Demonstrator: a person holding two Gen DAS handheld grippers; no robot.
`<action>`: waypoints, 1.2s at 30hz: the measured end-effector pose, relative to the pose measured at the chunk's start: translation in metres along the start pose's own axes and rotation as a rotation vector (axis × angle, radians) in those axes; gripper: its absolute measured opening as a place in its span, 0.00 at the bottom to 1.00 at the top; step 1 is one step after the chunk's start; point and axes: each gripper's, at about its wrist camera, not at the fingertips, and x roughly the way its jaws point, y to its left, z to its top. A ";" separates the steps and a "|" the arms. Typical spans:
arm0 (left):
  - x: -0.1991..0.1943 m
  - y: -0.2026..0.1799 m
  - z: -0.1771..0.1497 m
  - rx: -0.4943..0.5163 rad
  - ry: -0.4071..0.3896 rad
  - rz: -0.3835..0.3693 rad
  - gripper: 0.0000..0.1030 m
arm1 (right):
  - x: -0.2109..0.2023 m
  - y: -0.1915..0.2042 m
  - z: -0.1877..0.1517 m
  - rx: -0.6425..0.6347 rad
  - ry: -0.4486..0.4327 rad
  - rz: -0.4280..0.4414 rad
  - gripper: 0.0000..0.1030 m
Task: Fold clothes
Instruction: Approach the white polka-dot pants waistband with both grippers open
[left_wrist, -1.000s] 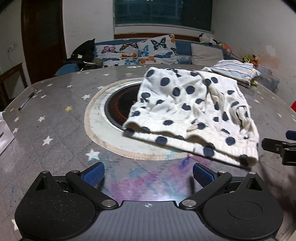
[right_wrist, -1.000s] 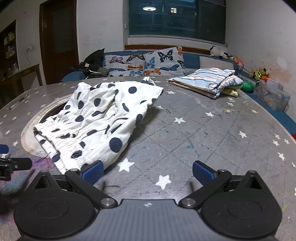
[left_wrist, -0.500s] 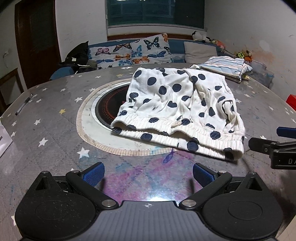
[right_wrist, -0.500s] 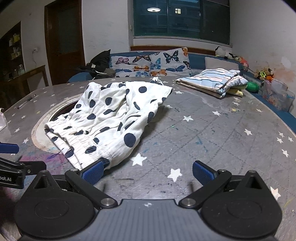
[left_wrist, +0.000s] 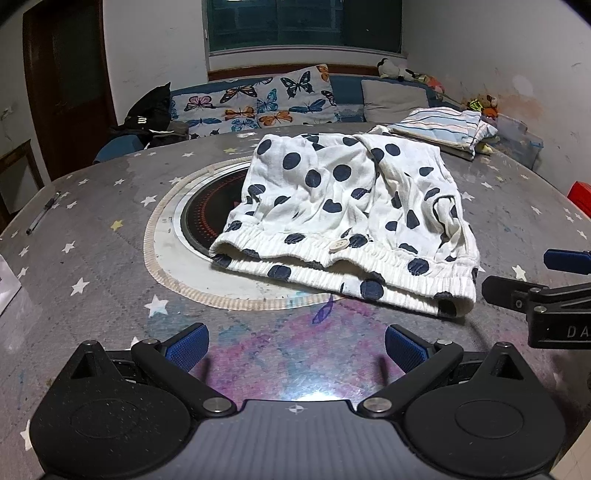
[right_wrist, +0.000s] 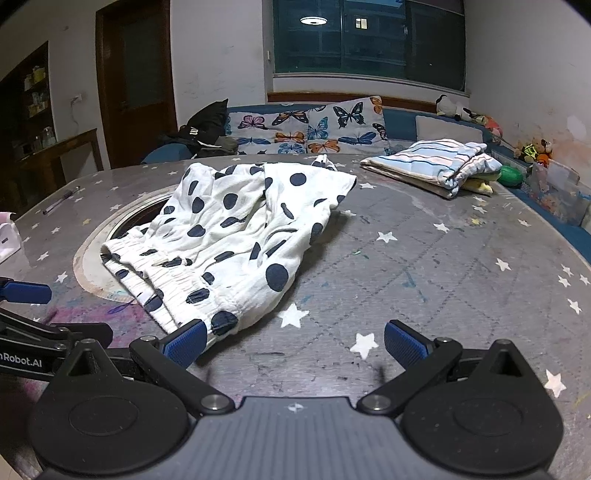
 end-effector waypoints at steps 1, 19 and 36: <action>0.001 -0.001 0.000 0.001 0.001 0.000 1.00 | 0.000 0.000 0.000 0.000 0.000 0.002 1.00; 0.008 -0.002 0.008 0.002 0.014 -0.008 1.00 | 0.008 0.004 0.005 -0.003 0.009 0.004 1.00; 0.019 -0.001 0.018 0.007 0.025 -0.004 1.00 | 0.021 0.004 0.012 0.004 0.019 0.013 1.00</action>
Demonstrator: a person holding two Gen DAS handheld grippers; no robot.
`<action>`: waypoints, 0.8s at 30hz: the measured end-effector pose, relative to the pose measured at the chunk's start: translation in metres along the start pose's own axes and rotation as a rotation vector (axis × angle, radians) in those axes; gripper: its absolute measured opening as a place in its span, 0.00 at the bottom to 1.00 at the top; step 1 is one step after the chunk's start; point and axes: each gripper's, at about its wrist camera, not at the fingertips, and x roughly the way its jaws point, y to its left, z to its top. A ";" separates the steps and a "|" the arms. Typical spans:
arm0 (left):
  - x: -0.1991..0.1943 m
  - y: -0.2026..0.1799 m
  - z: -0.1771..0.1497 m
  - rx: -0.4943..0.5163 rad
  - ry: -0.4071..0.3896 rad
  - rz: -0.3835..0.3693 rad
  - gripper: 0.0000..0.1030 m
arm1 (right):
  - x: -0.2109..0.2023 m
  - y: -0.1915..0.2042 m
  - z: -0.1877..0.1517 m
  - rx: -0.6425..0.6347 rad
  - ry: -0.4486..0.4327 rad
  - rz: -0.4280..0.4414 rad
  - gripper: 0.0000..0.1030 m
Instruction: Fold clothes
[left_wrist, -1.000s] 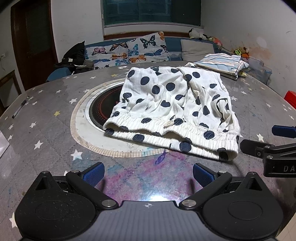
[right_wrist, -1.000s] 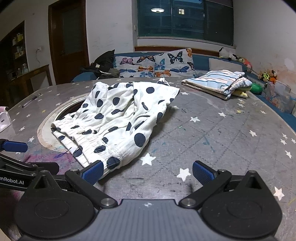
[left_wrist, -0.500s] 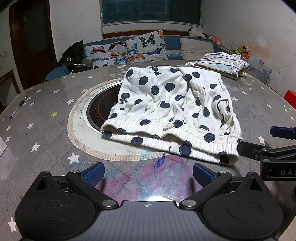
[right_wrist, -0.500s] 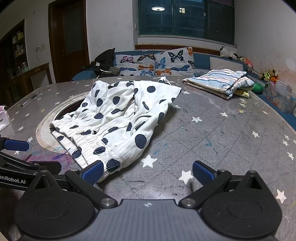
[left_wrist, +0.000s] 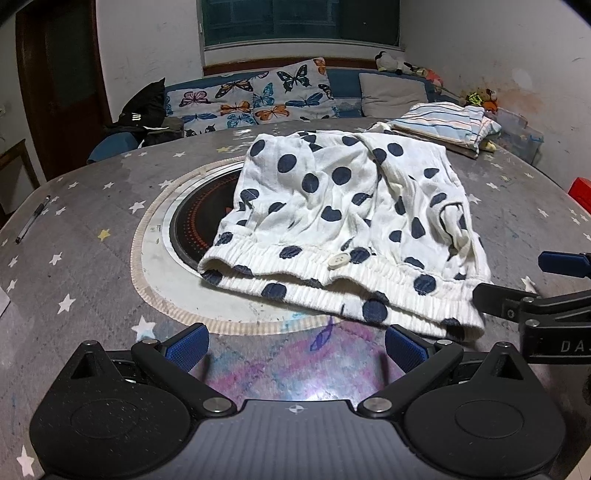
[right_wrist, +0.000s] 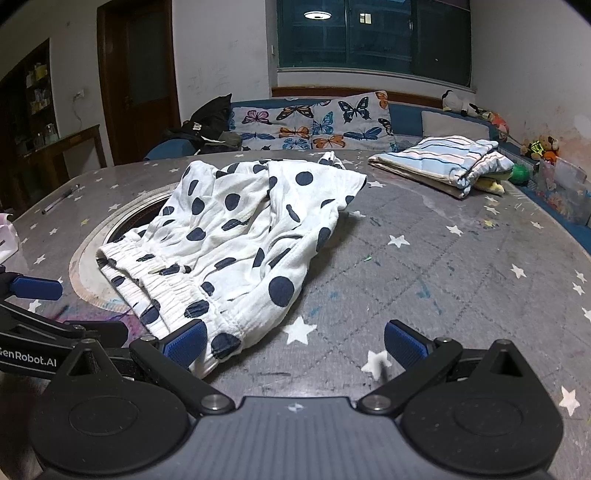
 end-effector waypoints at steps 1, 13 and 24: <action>0.001 0.001 0.001 -0.003 0.001 0.001 1.00 | 0.001 0.000 0.001 0.001 0.001 0.000 1.00; 0.007 0.008 0.016 -0.011 -0.015 0.010 1.00 | 0.012 0.001 0.010 0.007 0.002 -0.004 1.00; 0.021 0.014 0.032 -0.006 -0.017 0.034 1.00 | 0.022 0.002 0.017 0.017 0.002 0.008 1.00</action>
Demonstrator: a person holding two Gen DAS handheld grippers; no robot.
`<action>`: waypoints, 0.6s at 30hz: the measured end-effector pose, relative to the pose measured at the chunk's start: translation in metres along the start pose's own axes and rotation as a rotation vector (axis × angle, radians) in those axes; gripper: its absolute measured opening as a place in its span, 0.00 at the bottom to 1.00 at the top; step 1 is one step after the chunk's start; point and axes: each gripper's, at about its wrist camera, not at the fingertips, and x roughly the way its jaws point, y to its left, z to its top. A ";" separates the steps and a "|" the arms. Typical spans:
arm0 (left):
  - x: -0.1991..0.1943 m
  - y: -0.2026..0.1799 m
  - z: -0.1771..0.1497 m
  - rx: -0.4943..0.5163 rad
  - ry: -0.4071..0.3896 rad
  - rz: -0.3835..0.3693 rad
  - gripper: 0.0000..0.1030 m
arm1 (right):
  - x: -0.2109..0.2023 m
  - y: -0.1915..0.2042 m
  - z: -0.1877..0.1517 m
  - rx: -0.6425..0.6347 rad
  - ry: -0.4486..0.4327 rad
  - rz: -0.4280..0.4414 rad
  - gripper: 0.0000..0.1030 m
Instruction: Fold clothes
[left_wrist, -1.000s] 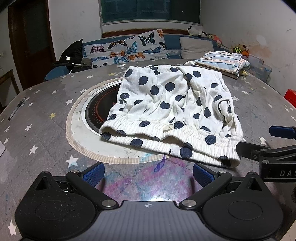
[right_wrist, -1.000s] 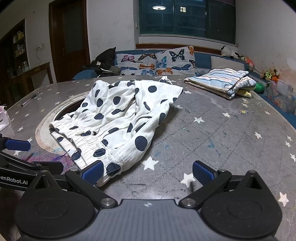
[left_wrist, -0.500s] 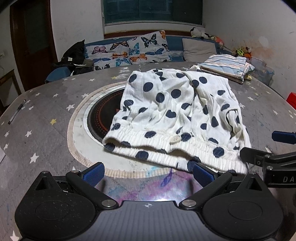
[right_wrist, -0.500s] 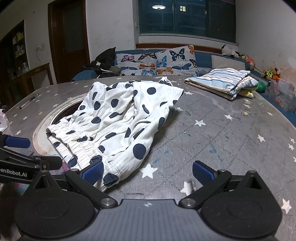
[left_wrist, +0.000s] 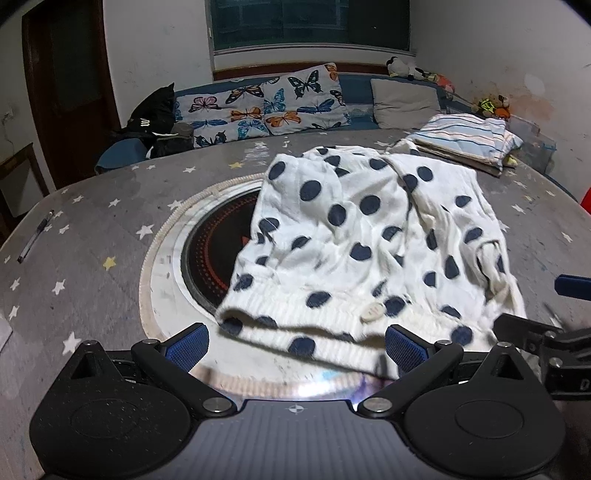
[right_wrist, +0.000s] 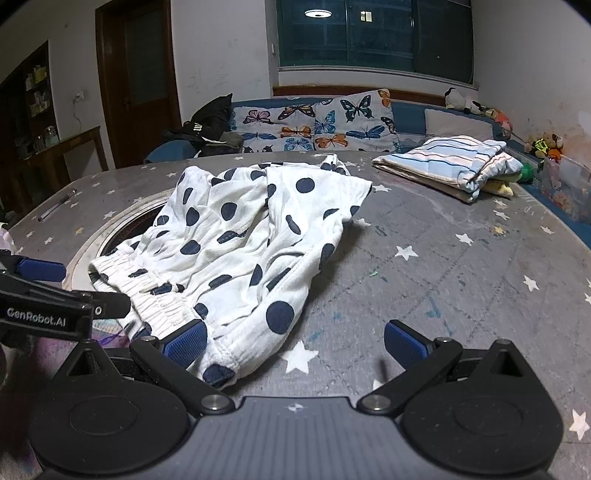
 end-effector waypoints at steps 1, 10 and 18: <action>0.003 0.001 0.002 -0.001 -0.003 0.008 1.00 | 0.001 0.000 0.001 0.003 0.000 0.002 1.00; 0.026 0.021 0.026 -0.026 -0.027 0.082 0.99 | 0.009 0.003 0.007 0.010 0.011 0.036 0.95; 0.047 0.033 0.030 -0.008 0.009 0.054 0.79 | 0.017 0.003 0.011 0.024 0.032 0.061 0.82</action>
